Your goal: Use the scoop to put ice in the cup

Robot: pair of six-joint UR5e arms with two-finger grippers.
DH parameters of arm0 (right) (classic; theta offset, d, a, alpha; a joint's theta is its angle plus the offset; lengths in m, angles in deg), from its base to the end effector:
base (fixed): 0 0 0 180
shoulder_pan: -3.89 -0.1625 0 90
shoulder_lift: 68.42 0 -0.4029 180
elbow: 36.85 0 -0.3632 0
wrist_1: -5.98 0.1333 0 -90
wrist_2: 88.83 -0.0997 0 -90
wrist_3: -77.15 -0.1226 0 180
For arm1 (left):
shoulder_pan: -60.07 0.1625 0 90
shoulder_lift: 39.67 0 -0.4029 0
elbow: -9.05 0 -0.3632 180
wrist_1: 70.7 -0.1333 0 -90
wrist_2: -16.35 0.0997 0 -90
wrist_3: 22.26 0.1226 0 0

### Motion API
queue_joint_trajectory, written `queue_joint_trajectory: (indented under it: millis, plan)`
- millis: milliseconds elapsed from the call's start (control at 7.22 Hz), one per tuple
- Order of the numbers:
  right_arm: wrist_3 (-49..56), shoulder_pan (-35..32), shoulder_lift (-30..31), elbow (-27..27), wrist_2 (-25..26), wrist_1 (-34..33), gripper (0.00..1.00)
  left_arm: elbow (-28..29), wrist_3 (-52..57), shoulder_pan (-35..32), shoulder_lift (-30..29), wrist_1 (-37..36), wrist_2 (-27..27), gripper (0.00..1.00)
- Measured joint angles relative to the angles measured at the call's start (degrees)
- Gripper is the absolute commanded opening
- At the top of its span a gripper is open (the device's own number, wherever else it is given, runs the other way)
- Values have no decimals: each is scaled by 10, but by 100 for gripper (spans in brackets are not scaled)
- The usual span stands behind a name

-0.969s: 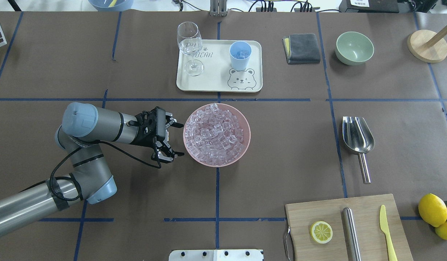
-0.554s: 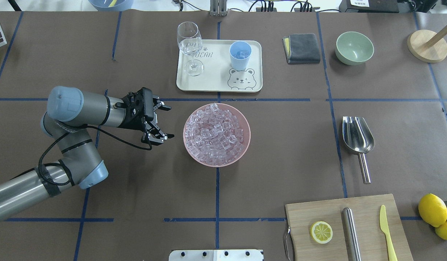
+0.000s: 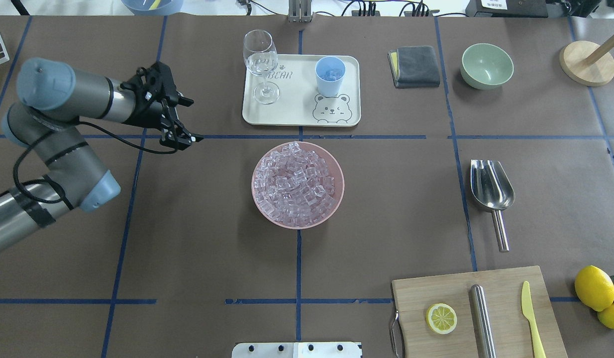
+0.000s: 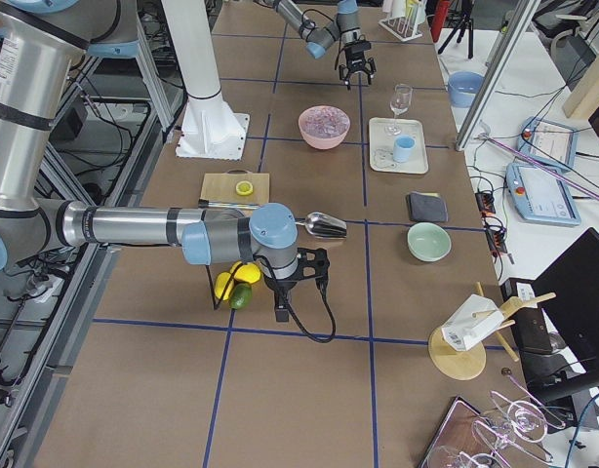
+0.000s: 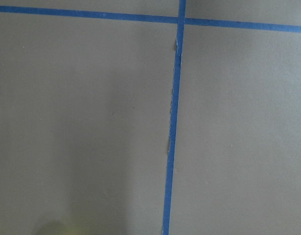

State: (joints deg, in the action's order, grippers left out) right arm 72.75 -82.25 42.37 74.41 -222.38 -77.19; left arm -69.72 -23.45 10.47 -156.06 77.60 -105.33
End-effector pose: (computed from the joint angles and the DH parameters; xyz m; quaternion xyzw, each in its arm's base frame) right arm 0.0265 -0.3329 0.6117 0.0323 -0.3735 -0.0192 0.9269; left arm 0.3740 -0.5458 0.3626 0.4602 0.4088 0.4125 0.6716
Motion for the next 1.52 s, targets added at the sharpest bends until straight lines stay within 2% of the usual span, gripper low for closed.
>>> queue_joint_trajectory:
  millis: [138, 554, 969, 1246, 1523]
  plan:
    - [0, -1, -1, 0, 1, 0, 100, -2, 14, -41, 1, -57, -23, 100]
    - [0, -13, -7, 1, 0, 0, 100, -22, 134, -164, 12, -217, -44, 100]
    - [0, -15, -8, 0, -2, 1, 100, -38, 166, -323, 39, -392, -94, 100]
    - [-2, -15, -16, -4, -12, -8, 100, -31, 166, -378, 65, -456, -100, 100]
    - [-8, -16, -29, -5, -27, -41, 100, -29, 164, -393, 85, -536, -118, 100]
